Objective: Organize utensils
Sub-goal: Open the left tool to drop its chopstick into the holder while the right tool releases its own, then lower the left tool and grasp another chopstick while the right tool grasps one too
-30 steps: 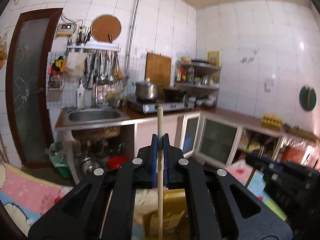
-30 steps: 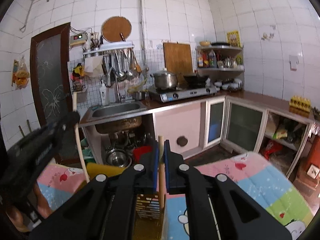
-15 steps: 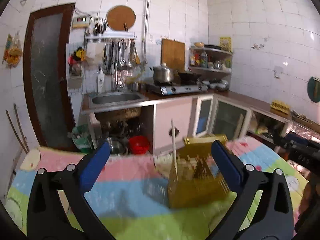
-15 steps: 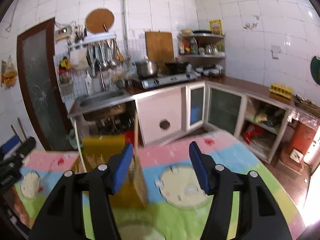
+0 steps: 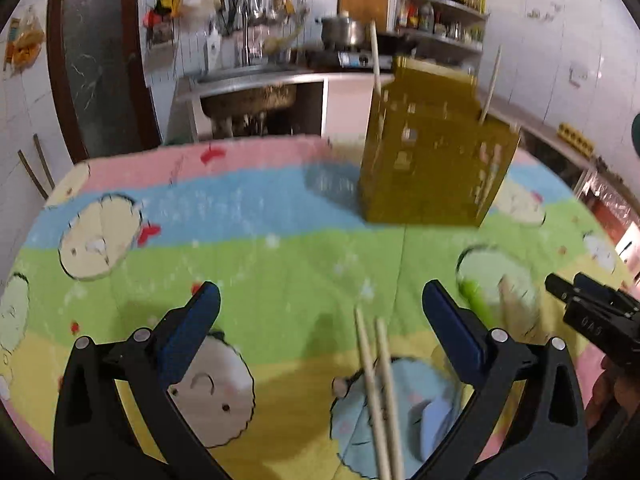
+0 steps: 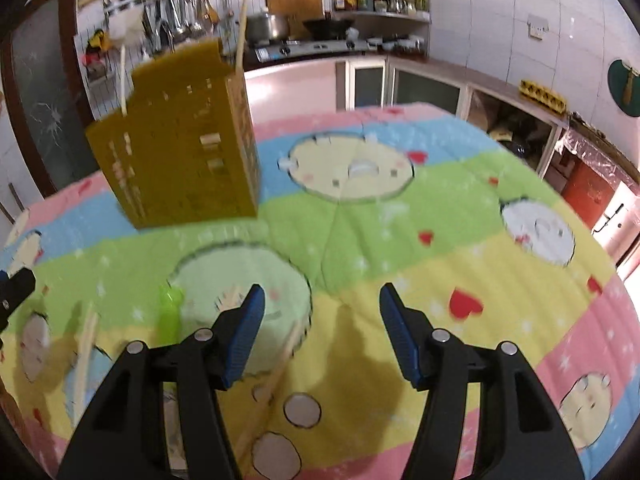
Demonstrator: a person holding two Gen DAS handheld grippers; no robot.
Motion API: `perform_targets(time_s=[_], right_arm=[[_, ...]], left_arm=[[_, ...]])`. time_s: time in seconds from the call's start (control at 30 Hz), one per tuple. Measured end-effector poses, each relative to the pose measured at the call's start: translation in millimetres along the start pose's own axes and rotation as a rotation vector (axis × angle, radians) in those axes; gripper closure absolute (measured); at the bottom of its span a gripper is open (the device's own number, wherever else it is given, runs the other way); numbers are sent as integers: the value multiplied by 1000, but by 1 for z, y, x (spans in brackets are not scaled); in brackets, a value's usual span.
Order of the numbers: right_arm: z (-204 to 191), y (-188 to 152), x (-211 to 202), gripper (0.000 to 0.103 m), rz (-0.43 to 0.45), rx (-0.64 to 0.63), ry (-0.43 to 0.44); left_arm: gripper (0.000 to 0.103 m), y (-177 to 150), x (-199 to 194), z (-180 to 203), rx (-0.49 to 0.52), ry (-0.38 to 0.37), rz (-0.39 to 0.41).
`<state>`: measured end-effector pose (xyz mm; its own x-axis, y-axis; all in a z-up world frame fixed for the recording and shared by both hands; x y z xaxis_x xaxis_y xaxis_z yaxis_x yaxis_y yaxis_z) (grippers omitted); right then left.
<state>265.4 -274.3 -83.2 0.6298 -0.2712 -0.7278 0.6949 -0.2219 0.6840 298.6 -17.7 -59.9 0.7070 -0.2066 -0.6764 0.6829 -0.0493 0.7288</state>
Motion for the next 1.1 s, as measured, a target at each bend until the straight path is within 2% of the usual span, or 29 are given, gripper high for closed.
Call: perform_targets(time_s=[0.23, 0.3, 0.4, 0.67, 0.83, 1.03, 1.1], right_arm=[[-4, -16, 12, 44, -30, -9, -20], [-5, -18, 15, 44, -41, -5, -12], [-7, -18, 12, 44, -27, -10, -11], [-9, -22, 14, 43, -39, -20, -15], [-12, -24, 13, 43, -45, -46, -46], [-15, -27, 13, 44, -69, -47, -67], [-17, -27, 14, 46, -83, -45, -69]], left_arm=[[7, -31, 28, -8, -47, -4, -92], [14, -39, 35, -8, -37, 7, -125], [16, -44, 42, -9, -33, 9, -157], [16, -50, 45, -4, -6, 18, -170], [18, -50, 46, -5, -6, 25, -172], [28, -50, 44, -3, -3, 18, -170], [38, -49, 43, 1, 0, 9, -171]])
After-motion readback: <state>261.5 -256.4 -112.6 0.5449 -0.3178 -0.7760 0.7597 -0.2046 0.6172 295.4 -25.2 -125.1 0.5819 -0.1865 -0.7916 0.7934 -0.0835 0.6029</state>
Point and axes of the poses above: each gripper's, at about its wrist camera, not at the fingertips, and x roughly the way its jaws point, z to its right, y to its top, the point moved 9 cm from there along x, roughly the way its jaws point, and after that the axes turned 6 degrees about -y, right-handed, at the moved point
